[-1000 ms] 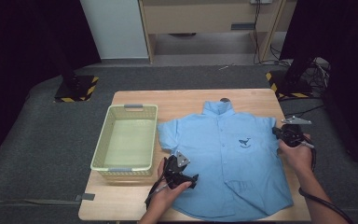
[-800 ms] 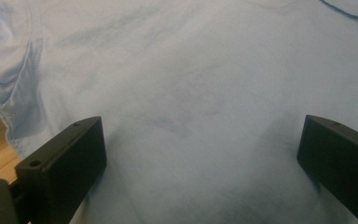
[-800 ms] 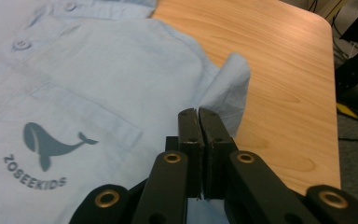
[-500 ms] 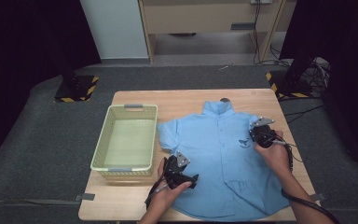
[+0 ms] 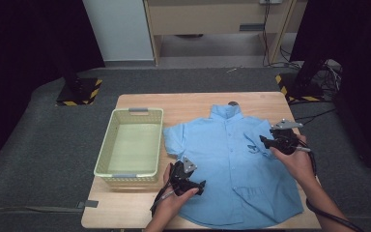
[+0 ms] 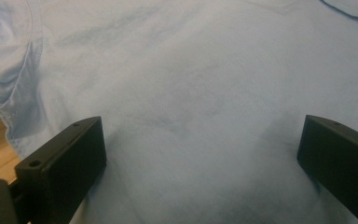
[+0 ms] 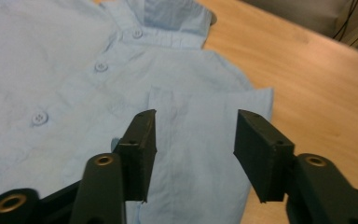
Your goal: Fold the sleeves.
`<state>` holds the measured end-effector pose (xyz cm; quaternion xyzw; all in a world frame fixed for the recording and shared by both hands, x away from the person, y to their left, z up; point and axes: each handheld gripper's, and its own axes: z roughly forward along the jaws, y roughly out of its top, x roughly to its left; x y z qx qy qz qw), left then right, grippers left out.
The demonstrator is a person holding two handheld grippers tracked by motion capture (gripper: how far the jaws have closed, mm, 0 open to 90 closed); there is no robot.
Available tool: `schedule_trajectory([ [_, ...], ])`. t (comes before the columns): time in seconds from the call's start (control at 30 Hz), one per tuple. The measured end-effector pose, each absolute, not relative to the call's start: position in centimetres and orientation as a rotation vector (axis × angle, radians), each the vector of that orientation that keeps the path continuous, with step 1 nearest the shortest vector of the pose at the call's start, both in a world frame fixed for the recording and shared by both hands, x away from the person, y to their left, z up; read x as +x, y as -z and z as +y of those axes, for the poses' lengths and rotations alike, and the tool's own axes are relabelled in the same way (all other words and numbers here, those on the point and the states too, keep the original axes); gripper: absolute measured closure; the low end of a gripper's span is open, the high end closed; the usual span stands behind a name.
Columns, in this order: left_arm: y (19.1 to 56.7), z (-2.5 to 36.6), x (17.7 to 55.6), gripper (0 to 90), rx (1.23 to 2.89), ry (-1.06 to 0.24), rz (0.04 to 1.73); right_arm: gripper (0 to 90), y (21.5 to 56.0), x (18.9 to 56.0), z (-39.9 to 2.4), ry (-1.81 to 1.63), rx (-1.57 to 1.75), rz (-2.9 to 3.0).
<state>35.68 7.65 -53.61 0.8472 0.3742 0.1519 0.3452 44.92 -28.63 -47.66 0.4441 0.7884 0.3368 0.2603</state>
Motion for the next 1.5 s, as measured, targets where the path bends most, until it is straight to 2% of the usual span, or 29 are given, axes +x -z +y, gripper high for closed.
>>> schedule_trajectory([
  [0.1, 53.6, 7.7, 35.7, 0.3, 2.2, -0.394, 0.971, 36.7, 49.5, 45.1, -29.1, -0.95, 1.271, 2.156],
  [0.37, 53.6, 7.6, 35.7, 0.0, 2.197, -0.388, 0.976, 5.6, 52.4, 45.0, -28.2, -0.999, 1.303, 2.239],
  [0.7, 53.6, 7.2, 35.4, 0.0, 2.19, -0.393, 0.994, 4.1, 53.9, 44.9, -28.0, -0.964, 1.259, 2.265],
  [0.9, 52.9, 6.7, 35.3, 2.8, 2.207, -0.347, 0.926, 4.2, 53.9, 44.5, -28.9, -0.967, 1.253, 2.27],
  [1.23, 48.8, 7.1, 39.7, 10.7, 2.107, -0.45, 1.061, 4.3, 53.9, 43.2, -31.3, -0.968, 1.263, 2.264],
  [1.5, 48.2, 7.8, 43.2, 16.3, 2.057, -0.535, 1.163, 4.6, 53.9, 42.6, -32.2, -0.972, 1.252, 2.271],
])
